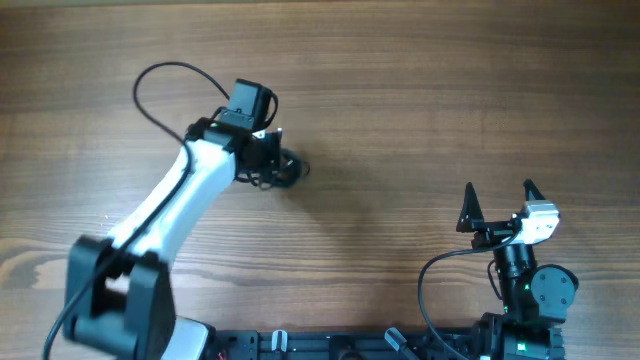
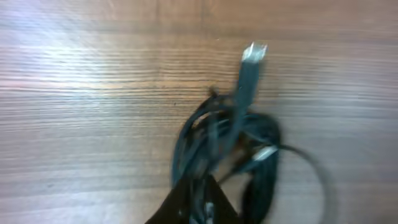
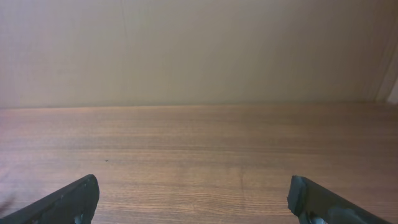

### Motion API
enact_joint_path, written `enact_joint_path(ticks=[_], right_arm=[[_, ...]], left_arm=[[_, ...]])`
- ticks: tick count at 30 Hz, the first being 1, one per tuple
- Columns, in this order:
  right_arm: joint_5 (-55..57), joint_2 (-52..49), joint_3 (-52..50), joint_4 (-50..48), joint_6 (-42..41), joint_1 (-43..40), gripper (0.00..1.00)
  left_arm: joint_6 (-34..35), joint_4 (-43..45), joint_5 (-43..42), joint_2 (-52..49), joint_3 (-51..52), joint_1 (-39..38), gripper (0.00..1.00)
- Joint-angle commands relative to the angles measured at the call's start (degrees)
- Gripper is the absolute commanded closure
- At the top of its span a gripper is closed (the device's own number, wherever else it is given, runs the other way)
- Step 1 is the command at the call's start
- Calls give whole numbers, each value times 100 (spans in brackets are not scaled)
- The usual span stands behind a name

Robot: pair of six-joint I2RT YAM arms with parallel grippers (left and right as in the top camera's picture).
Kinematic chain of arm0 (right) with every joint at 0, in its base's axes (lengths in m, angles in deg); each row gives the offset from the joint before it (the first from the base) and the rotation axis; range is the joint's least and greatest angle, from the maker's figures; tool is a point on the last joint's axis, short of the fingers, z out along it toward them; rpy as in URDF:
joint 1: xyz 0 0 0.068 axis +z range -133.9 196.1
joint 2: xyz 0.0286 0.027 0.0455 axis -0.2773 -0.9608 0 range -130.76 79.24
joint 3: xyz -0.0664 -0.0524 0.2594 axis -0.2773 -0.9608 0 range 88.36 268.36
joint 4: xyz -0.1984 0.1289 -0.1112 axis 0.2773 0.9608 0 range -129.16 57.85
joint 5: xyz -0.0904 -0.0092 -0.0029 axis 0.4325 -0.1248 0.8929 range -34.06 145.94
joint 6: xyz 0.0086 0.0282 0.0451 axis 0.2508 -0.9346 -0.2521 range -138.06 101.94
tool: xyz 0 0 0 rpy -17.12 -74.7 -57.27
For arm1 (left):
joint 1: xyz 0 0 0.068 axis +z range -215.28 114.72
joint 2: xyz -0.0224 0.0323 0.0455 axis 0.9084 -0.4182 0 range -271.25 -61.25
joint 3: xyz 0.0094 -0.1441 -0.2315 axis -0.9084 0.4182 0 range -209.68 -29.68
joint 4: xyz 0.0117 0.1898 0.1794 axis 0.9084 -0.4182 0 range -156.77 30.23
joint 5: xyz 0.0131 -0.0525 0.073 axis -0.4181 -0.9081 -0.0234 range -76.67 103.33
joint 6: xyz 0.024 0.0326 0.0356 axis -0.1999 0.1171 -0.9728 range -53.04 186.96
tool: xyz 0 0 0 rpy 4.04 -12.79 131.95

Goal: Untangle cables
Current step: 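Lower the left gripper and grasp the black cable coil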

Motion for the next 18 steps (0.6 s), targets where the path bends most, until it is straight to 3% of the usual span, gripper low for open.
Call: enact_joint_path(ticks=[1,2,8,11,13,15,18], right_arm=[[-9,-7,-7,-17,72,24,0],[-9,-7,-7,-17,76,24,0],[-9,-7,-7,-17,72,24,0],[-9,-7,-7,-17,74,24,0],[-9,-7,-7,-17,72,24,0],[-9,-7,-7,-17,74,24,0],[-9,-7,-7,-17,74,24,0]], left_arm=[[74,-192,52,251,20,13,12],[74,-219,50,247,20,13,0],[214,-369,52,107,24,11,0],[413,-420,55,28,26,11,38],[817,-407,57,-98,26,11,51],[1043,-387,55,-271,26,11,57],[1113,-387,57,-566,26,11,57]])
